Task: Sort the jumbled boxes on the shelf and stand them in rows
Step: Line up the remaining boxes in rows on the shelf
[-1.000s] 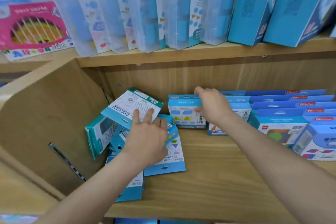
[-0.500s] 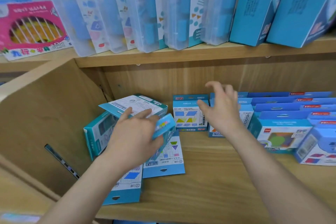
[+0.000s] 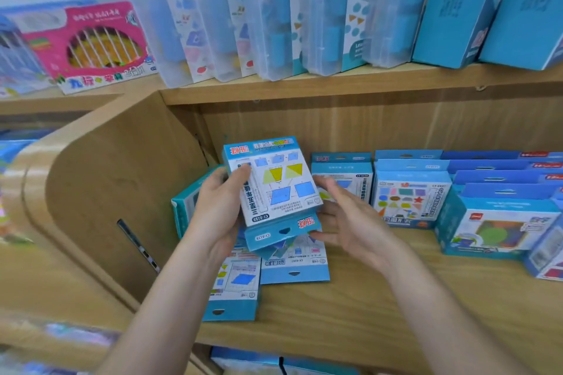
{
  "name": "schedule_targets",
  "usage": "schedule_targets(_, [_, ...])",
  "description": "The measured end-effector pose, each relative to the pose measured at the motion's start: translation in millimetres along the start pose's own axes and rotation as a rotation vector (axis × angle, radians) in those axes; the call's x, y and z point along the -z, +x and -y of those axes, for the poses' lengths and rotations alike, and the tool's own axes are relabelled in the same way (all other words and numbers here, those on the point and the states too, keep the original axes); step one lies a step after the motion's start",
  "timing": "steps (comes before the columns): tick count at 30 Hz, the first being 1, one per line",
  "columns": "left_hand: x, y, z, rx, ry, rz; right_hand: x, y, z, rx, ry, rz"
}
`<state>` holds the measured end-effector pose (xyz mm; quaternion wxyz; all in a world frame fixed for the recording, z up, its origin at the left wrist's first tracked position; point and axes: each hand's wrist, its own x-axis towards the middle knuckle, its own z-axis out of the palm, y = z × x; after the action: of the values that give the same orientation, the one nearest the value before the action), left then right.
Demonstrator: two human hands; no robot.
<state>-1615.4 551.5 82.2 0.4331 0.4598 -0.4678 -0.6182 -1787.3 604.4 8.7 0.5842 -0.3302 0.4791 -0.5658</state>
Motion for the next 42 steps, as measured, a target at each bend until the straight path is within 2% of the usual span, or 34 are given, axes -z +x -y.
schedule_targets(5, [-4, -8, 14, 0.024, -0.2, 0.026, -6, -10, -1, 0.076, -0.125, -0.047])
schedule_targets(8, [-5, -16, 24, -0.026, -0.165, 0.079, -3, -22, 6, 0.181, -0.046, -0.215])
schedule_targets(10, [4, -17, 27, -0.209, 0.081, 0.0, 9, -37, 19, 0.302, -0.076, -0.389])
schedule_targets(13, [25, -6, 23, -0.602, 0.925, -0.285, 29, -63, 53, 0.485, -0.364, -0.614])
schedule_targets(15, [29, 3, 25, -0.633, 1.302, -0.277, 36, -75, 73, 0.559, -0.575, -0.663])
schedule_targets(16, [28, 5, 29, -0.568, 1.344, -0.224, 38, -77, 78, 0.567, -0.691, -0.683])
schedule_targets(18, [25, 10, 37, -0.435, 1.238, -0.171, 37, -77, 77, 0.523, -0.883, -0.707])
schedule_targets(22, [26, 20, 43, -0.297, 0.816, -0.163, 39, -73, 52, 0.374, -1.083, -0.676])
schedule_targets(25, [26, 23, 45, -0.245, 0.569, -0.15, 42, -72, 40, 0.307, -1.233, -0.664])
schedule_targets(28, [25, 20, 48, -0.261, 0.476, -0.158, 48, -69, 36, 0.275, -1.389, -0.65])
schedule_targets(31, [26, 7, 45, -0.37, 0.489, -0.206, 53, -63, 38, 0.289, -1.548, -0.605])
schedule_targets(35, [27, -18, 32, -0.486, 0.537, -0.22, 52, -48, 31, 0.23, -1.714, -0.461])
schedule_targets(39, [24, -44, 18, -0.712, 0.79, -0.179, 55, -51, 39, 0.274, -1.68, -0.517])
schedule_targets(42, [18, -51, 15, -0.964, 1.038, -0.055, 70, -66, 58, 0.205, -1.736, -0.537])
